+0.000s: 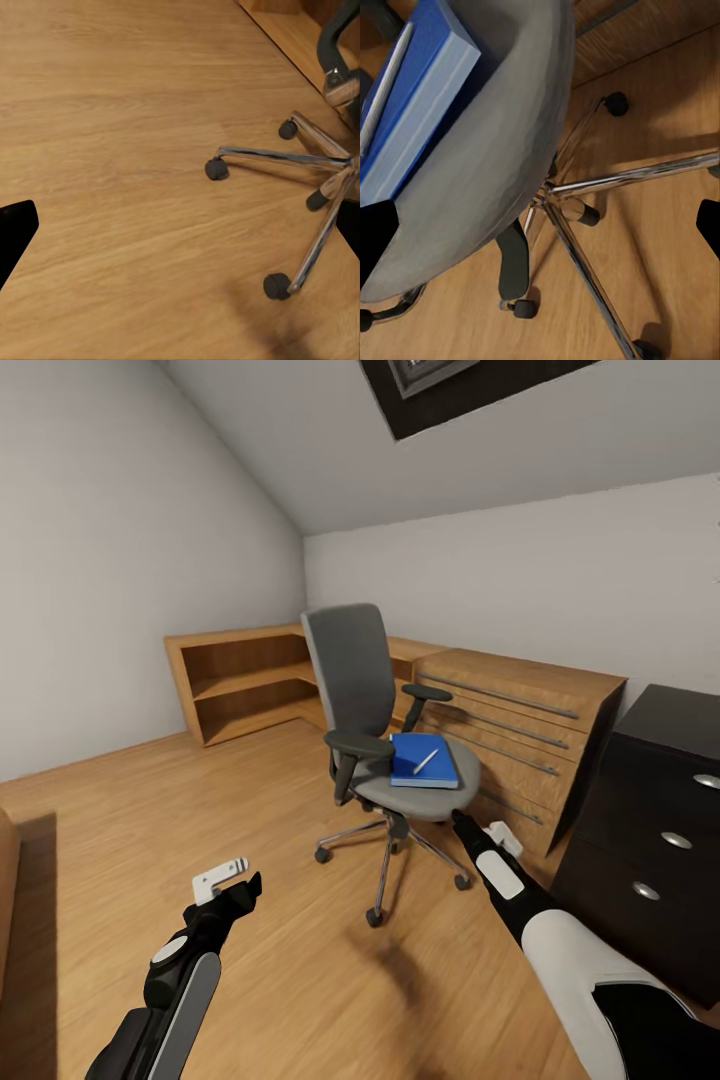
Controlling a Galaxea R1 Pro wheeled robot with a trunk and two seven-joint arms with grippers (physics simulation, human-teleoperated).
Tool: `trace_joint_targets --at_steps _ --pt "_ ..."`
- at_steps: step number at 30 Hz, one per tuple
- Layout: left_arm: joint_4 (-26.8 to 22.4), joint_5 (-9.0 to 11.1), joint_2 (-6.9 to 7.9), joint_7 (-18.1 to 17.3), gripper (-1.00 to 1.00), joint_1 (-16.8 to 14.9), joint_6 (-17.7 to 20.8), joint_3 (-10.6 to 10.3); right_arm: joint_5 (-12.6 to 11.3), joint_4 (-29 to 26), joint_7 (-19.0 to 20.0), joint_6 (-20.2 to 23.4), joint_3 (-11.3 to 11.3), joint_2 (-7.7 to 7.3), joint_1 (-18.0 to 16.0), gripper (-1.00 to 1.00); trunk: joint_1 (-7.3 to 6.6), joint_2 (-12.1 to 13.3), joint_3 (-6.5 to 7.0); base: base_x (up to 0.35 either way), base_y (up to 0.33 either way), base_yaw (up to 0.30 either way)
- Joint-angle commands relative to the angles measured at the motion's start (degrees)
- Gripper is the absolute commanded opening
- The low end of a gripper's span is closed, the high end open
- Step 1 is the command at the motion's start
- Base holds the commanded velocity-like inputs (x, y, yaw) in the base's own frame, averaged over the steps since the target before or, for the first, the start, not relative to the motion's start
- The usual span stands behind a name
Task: In the bedroom, organize the workspace by keeping the computer under the desk, ensuring the monitor is on the desk, placing the keyboard on the desk next to the monitor, placing the mouse on the desk next to the keyboard, moving the folder from the swivel chair onto the desk next to the mouse, stacking the notebook on top of the folder with the pen on top of the notebook, and positioning the swivel chair next to the desk.
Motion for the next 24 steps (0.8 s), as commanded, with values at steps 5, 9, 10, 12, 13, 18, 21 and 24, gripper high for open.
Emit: trace_joint_targets --at_steps 5,9,10,12,13,18,21,24 --pt "-0.08 0.62 -0.01 0.50 1.00 -0.03 0.14 -0.07 -0.27 -0.03 -0.23 -0.12 0.14 0.02 0.06 1.00 -1.11 1.99 0.85 -0.062 0.000 0.000" --pt "-0.08 0.68 0.02 0.47 1.00 -0.03 0.20 -0.06 -0.24 0.02 -0.23 -0.04 0.15 0.37 0.08 1.00 -1.99 3.59 1.57 -0.251 0.000 0.000" --pt "-0.08 0.68 0.02 0.47 1.00 -0.03 0.21 -0.06 -0.24 0.02 -0.23 -0.04 0.15 0.42 0.08 1.00 -2.21 3.99 1.74 -0.316 0.000 0.000" --pt "-0.08 0.68 0.02 0.47 1.00 -0.03 0.22 -0.06 -0.24 0.02 -0.23 -0.05 0.14 0.50 0.08 1.00 -2.64 4.79 2.10 -0.323 0.000 0.000" --pt "-0.08 0.68 0.02 0.47 1.00 -0.03 0.23 -0.07 -0.24 0.02 -0.23 -0.05 0.11 0.55 0.08 1.00 -2.86 5.20 2.28 -0.329 0.000 0.000" --pt "5.65 0.79 -0.01 0.50 1.00 -0.03 0.41 -0.09 -0.08 0.09 -0.23 -0.22 0.12 0.69 0.66 1.00 -3.96 7.20 3.18 -0.198 0.000 0.000" --pt "9.03 0.78 -0.25 0.46 1.00 -0.03 0.34 -0.13 3.23 0.54 -0.23 -1.21 0.23 1.69 3.28 1.00 -4.62 8.40 3.72 -0.014 0.000 0.000" --pt "9.65 0.78 -0.20 0.41 1.00 -0.03 0.31 -0.15 6.81 1.73 -0.23 -3.33 0.24 1.88 4.64 1.00 -5.28 9.61 4.26 -0.005 0.000 0.000"
